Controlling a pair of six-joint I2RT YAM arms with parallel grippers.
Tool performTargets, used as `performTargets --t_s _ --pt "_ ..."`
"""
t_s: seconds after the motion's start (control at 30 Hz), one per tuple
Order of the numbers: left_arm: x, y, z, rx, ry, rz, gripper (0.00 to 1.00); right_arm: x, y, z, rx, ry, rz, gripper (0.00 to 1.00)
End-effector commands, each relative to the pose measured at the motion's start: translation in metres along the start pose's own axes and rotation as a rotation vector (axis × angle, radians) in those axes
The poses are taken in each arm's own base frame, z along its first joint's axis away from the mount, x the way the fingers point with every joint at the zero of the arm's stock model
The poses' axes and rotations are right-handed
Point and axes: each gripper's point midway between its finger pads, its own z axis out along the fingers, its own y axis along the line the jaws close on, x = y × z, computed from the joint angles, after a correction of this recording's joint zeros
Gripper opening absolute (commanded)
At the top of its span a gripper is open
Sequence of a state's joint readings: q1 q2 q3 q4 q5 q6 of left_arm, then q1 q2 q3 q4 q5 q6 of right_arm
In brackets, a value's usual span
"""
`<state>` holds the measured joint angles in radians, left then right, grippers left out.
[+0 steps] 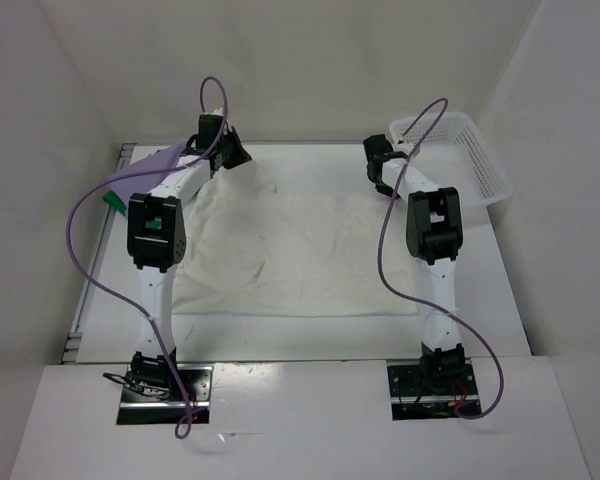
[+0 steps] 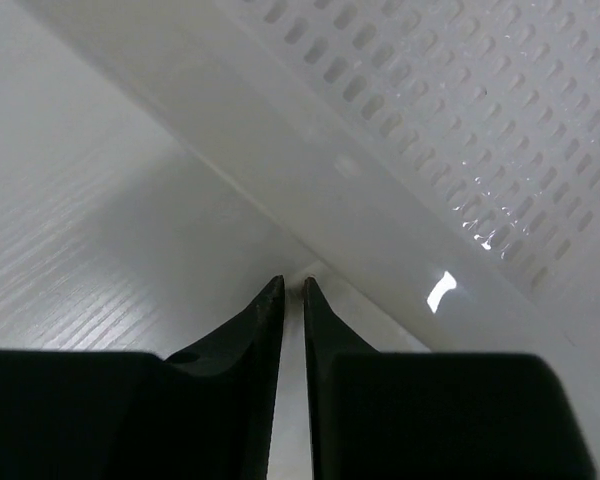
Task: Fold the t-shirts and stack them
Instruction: Grap the side of the flattened tshirt closest away from the robot with both arms
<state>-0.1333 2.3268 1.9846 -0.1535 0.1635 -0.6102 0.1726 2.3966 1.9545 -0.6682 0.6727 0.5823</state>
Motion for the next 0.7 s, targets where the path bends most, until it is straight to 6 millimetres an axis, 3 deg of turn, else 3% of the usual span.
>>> performTargets --t_s 0.0,0.13,0.2,0.47,0.5,0.67 --pt "-0.037 -0.030 -0.028 0.073 -0.090 0.013 0.00 0.002 -0.003 0.004 0.032 0.003 0.006 0.17" --pt "-0.041 -0.034 -0.035 0.078 -0.099 0.015 0.00 -0.014 -0.009 -0.012 0.015 -0.036 0.040 0.05" --pt "-0.042 -0.036 -0.039 0.080 -0.101 0.015 0.00 -0.008 -0.012 -0.015 0.001 -0.025 0.039 0.01" --pt "-0.042 -0.036 -0.069 0.053 -0.108 0.043 0.00 -0.006 -0.030 -0.044 -0.066 -0.029 0.080 0.00" --pt "-0.041 -0.034 -0.072 0.043 -0.110 0.051 0.00 -0.016 -0.034 -0.056 -0.084 -0.054 0.103 0.00" --pt "-0.035 -0.037 -0.097 0.045 -0.105 0.060 0.00 -0.007 -0.054 -0.061 -0.086 -0.036 0.103 0.00"
